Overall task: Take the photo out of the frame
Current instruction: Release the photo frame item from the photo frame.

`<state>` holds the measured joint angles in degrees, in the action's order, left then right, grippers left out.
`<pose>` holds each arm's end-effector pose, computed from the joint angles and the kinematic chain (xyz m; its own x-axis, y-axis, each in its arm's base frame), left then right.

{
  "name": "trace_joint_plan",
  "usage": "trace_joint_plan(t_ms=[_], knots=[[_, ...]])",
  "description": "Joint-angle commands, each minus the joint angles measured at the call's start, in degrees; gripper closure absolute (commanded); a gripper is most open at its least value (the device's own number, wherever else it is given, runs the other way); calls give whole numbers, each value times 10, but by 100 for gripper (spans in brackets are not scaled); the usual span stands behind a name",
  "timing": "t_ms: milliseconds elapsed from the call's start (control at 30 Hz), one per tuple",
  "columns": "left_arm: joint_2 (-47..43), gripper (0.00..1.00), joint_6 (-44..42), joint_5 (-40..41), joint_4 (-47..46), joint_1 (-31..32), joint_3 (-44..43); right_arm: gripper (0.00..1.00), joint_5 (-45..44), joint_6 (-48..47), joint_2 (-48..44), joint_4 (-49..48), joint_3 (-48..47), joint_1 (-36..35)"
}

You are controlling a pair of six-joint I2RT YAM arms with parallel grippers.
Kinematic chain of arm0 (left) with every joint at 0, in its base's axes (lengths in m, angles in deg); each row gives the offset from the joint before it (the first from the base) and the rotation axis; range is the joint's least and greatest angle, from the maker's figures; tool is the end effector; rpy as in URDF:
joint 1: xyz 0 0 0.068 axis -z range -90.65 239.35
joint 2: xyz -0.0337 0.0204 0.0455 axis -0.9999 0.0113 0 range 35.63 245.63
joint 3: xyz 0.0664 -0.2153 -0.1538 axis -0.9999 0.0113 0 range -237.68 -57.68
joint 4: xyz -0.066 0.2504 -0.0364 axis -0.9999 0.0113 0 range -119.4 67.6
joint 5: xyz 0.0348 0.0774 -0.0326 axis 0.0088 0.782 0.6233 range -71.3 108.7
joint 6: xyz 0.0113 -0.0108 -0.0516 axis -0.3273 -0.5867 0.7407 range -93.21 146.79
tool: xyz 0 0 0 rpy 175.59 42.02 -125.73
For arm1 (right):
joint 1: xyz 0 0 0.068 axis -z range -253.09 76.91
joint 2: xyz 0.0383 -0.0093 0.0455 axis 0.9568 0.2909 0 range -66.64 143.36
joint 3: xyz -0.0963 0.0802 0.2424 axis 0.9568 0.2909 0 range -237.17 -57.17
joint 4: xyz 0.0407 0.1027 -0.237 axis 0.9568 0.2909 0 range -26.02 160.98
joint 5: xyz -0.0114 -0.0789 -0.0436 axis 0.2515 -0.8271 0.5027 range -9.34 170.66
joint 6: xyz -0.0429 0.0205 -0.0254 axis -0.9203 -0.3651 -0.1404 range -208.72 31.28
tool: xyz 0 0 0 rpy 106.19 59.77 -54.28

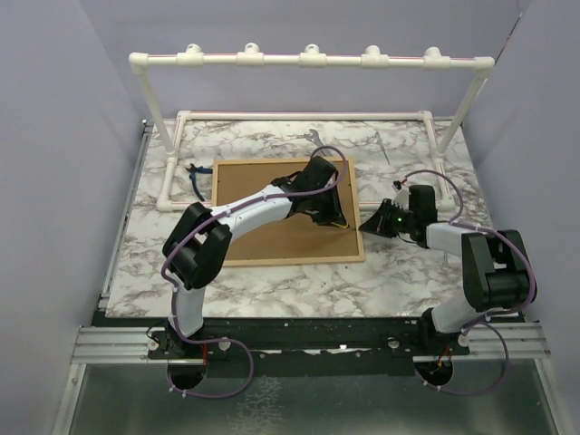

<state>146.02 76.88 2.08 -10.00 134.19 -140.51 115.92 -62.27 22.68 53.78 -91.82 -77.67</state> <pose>0.2982 -0.3109 0.2218 -0.9569 -0.0849 -0.2776 0.1249 0.7429 -0.6577 0.2785 0.0430 0.1402 -0.8371 0.2977 -0.4589 -0.1152 0.7242 0.6799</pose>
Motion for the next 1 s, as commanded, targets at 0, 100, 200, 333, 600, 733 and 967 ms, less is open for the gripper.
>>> trace_joint_plan(t_ms=[0, 100, 200, 333, 600, 733, 967], knots=[[28, 100, -29, 17, 56, 42, -61, 93, 41, 13, -5, 28, 2, -59], [36, 100, -44, 49, 113, 49, -95, 93, 35, 26, -10, 20, 8, -76], [38, 100, -49, 66, 142, 58, -111, 93, 29, 42, -12, 7, 14, -94], [38, 100, -47, 81, 161, 72, -122, 93, 17, 59, -20, -2, 17, -120], [58, 100, -45, 97, 194, 97, -161, 93, -2, 73, -28, -6, 20, -154], [89, 100, -46, 116, 238, 112, -219, 93, -9, 83, -27, -9, 21, -163], [102, 100, -24, 128, 247, 131, -248, 94, -17, 94, -27, -14, 21, -169]])
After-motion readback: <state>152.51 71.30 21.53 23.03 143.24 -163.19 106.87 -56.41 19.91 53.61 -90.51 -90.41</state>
